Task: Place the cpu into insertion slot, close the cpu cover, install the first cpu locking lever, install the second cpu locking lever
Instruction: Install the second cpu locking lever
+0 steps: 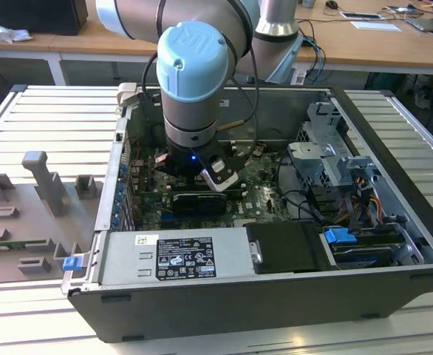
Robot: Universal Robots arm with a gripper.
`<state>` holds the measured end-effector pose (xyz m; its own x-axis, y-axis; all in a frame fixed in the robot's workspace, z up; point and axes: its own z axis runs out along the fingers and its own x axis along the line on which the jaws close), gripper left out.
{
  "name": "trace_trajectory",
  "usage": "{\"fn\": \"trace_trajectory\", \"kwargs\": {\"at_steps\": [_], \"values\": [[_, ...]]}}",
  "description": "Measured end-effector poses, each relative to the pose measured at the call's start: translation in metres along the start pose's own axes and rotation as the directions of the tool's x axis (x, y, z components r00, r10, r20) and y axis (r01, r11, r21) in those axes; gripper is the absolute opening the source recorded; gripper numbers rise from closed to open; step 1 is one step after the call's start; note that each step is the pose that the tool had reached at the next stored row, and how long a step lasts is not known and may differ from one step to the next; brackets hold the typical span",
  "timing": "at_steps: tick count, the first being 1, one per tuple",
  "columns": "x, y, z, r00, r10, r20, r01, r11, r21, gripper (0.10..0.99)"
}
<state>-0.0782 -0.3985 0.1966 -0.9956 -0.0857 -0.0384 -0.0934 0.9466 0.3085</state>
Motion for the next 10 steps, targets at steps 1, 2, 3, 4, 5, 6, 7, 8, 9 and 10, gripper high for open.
{"fn": "trace_trajectory", "kwargs": {"at_steps": [1, 2, 3, 4, 5, 6, 7, 8, 9, 10], "values": [[-0.0001, 0.0007, -0.002, 1.0, 0.0, -0.0001, 0.0, 1.0, 0.0, 0.106], [-0.0001, 0.0013, -0.004, 1.0, 0.0, 0.0001, 0.0, 1.0, -0.001, 0.106], [-0.0001, 0.0016, -0.0048, 1.0, 0.0, 0.0, 0.0, 1.0, -0.001, 0.106], [-0.0002, 0.0017, -0.0053, 1.0, 0.0, 0.0001, 0.0, 1.0, -0.002, 0.106], [-0.0002, 0.0019, -0.0058, 1.0, 0.0, 0.0001, 0.0, 1.0, -0.002, 0.106], [-0.0003, 0.0021, -0.0065, 1.0, 0.0, 0.0001, 0.0, 1.0, -0.002, 0.106], [-0.0003, 0.0024, -0.0073, 1.0, 0.0, 0.0, 0.0, 1.0, -0.002, 0.106], [-0.0003, 0.0027, -0.0082, 1.0, 0.0, 0.0001, 0.0, 1.0, -0.002, 0.106], [-0.0004, 0.0032, -0.0098, 1.0, 0.0, 0.0, 0.0, 1.0, -0.002, 0.106], [-0.0004, 0.0036, -0.0112, 1.0, 0.0, 0.0001, 0.0, 1.0, -0.002, 0.106]]}}
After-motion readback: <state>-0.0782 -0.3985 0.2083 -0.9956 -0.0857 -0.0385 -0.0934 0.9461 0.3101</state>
